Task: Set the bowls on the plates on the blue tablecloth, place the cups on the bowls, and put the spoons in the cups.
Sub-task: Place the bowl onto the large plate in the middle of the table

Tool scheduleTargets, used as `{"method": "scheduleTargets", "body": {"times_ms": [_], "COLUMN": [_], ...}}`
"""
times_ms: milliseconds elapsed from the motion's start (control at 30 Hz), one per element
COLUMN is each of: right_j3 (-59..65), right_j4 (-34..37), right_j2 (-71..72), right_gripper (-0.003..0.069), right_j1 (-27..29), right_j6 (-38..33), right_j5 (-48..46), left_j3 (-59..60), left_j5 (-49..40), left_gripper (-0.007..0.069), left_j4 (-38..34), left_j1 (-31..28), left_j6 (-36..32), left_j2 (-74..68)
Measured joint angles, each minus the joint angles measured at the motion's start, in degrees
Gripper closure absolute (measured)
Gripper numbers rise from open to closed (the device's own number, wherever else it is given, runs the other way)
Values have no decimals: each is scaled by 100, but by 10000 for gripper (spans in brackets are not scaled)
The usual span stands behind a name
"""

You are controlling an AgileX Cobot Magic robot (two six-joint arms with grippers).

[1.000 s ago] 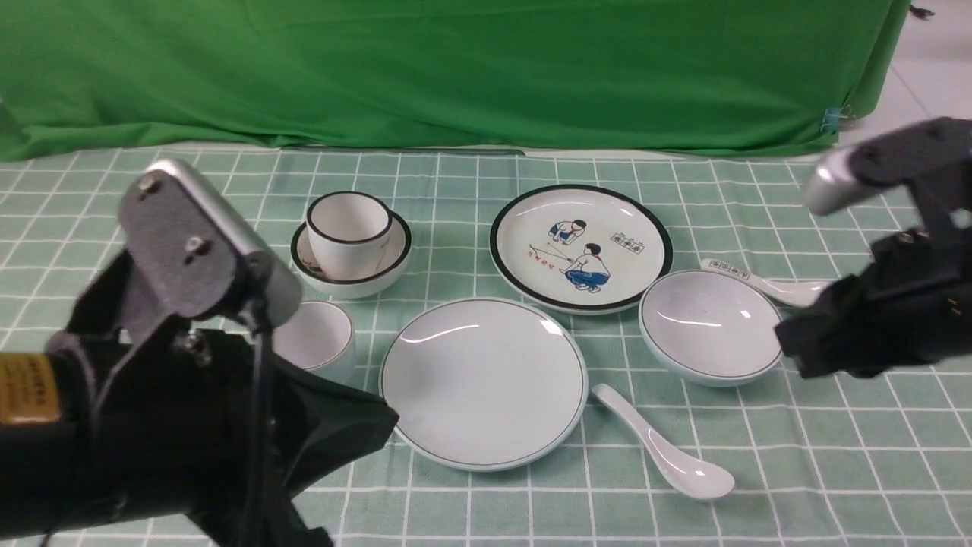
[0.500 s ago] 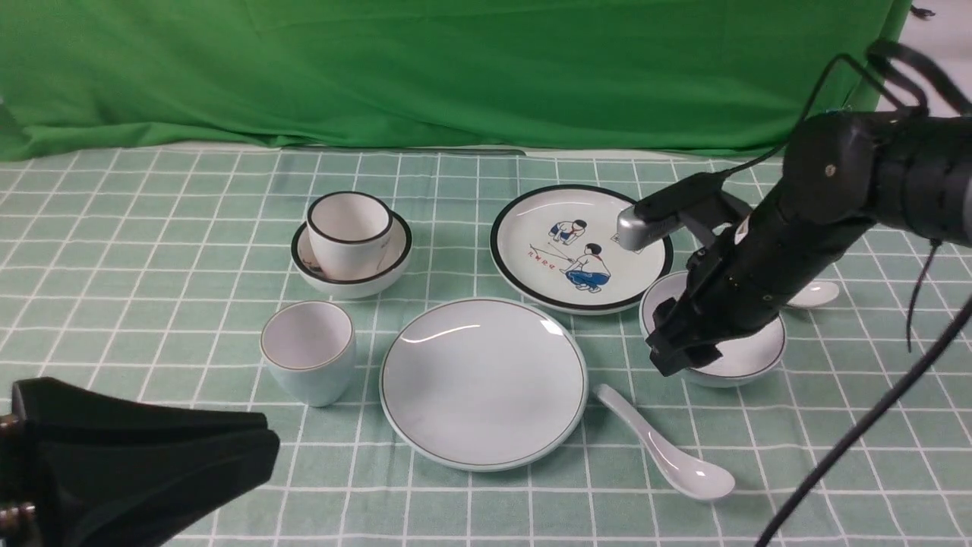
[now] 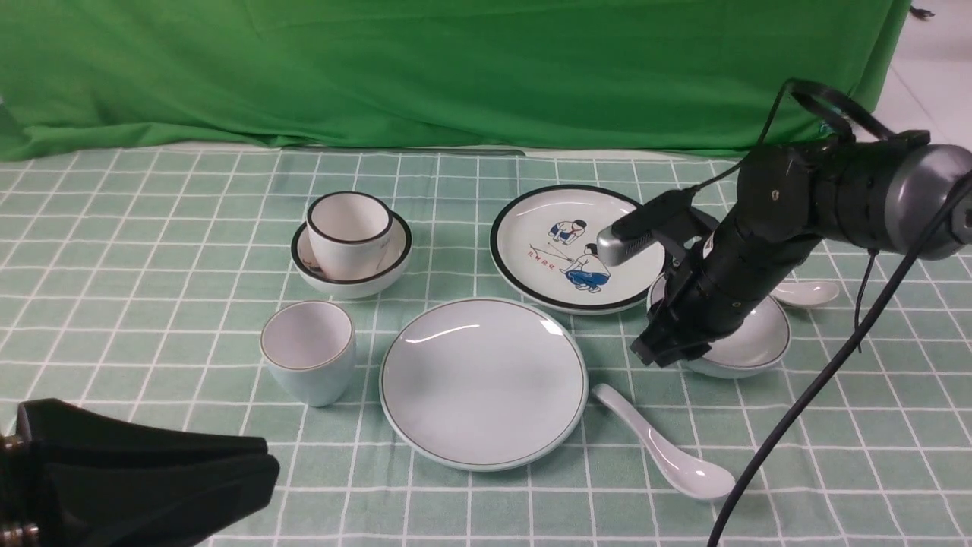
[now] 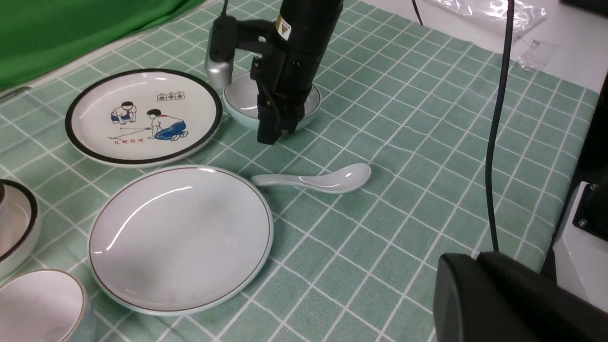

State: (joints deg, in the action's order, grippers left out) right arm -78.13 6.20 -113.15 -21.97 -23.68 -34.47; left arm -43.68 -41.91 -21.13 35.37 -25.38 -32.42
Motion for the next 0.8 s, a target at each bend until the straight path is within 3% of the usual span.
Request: {"method": "scheduleTargets", "body": {"times_ms": [100,200,400,433,533,800], "right_j3": [-5,33,46,46,39,44], "right_j4": [-214,-200,-85,-78,-78,-149], "right_j2": [243,468,1102,1108,1013,402], "right_gripper": [559,575,575,575,575,575], "right_j1": [-87,-305,-1574,-1574,-2258,-2534], "right_j6": [86,252,359,359,363,363], "right_j5": [-181,-347,-50,-51,513,1148], "left_j3": [0,0,0,0,0,0], "left_j5": [0,-5,-5,-5,-17,-43], "left_gripper": [612,612,612,612,612,612], "left_j4": [0,0,32,41,47,136], "left_j1": [0,0,0,0,0,0], "left_j6": [0,0,0,0,0,0], "left_j2": [0,0,0,0,0,0]}}
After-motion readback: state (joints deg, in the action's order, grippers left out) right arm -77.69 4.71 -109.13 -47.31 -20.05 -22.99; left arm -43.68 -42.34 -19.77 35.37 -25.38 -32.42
